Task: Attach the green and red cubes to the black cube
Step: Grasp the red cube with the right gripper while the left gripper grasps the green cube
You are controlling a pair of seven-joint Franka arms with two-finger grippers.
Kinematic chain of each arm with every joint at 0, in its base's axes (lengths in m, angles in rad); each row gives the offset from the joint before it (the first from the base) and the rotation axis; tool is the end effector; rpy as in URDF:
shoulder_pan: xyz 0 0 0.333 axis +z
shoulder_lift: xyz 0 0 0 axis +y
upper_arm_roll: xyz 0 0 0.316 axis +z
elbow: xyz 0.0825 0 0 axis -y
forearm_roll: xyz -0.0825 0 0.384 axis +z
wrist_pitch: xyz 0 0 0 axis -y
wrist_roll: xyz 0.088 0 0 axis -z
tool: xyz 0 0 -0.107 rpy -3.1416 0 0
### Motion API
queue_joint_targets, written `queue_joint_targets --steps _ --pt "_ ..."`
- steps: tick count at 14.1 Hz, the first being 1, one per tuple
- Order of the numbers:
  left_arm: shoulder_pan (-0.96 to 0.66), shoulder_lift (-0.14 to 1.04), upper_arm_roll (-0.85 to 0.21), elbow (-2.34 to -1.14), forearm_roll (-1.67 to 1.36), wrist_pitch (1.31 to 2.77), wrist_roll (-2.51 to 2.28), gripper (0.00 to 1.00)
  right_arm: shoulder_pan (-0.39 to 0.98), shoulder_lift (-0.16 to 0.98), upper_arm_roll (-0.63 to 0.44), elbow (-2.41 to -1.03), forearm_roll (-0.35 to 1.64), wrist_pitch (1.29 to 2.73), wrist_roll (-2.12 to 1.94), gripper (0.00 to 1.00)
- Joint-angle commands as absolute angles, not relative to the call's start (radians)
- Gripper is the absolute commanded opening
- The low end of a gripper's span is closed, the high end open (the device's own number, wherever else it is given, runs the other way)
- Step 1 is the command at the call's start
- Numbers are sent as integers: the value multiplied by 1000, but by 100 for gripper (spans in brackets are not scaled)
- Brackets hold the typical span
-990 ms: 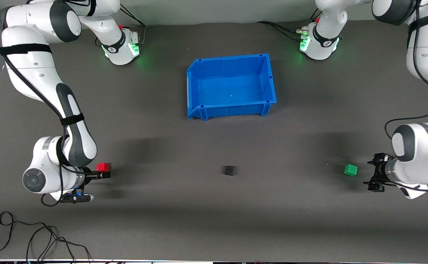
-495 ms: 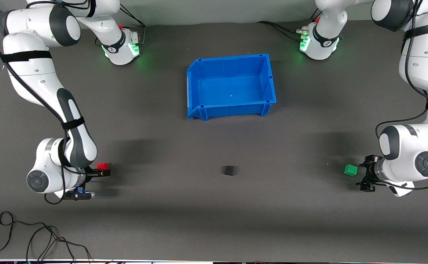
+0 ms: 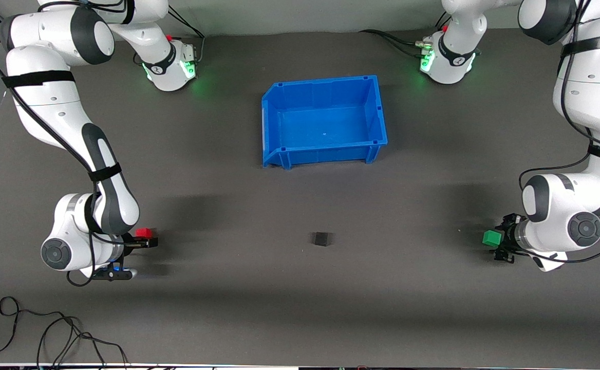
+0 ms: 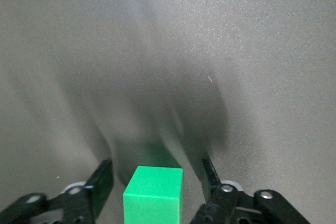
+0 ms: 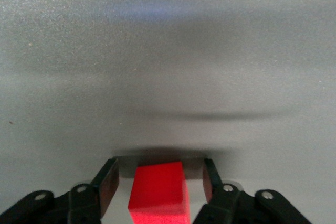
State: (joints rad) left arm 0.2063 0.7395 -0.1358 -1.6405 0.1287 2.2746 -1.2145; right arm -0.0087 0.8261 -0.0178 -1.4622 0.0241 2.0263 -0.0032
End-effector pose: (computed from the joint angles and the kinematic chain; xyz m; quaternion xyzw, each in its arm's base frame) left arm 0.6731 0.0603 0.1778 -0.8165 -0.5753 0.0403 0.0265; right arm 0.6890 -0.0151 0.1701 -0.9913 0.0162 0.1305 0.0051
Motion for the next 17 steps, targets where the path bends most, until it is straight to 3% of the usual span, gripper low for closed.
queue_joint_targets --steps 1,3,5,7,12,17 --pt "199 710 -130 -1661 146 2269 -1235 35 -8 816 -17 -1473 40 2040 11 60" --pt "198 693 -132 -1654 146 2260 -1235 3 -8 815 -17 -1473 40 2040 11 41" --pt "196 684 -135 -1631 146 2209 -1235 0 -9 813 -17 -1473 41 2039 11 17" --pt "189 680 -147 -1594 134 2154 -1250 0 -17 808 -15 -1471 41 2034 12 3" --pt "75 678 -150 -1528 101 2094 -1519 0 -44 769 -29 -1459 360 2025 209 0" --pt "-41 693 -155 -1508 88 2118 -1810 0 14 769 -15 -1428 493 2037 672 0"
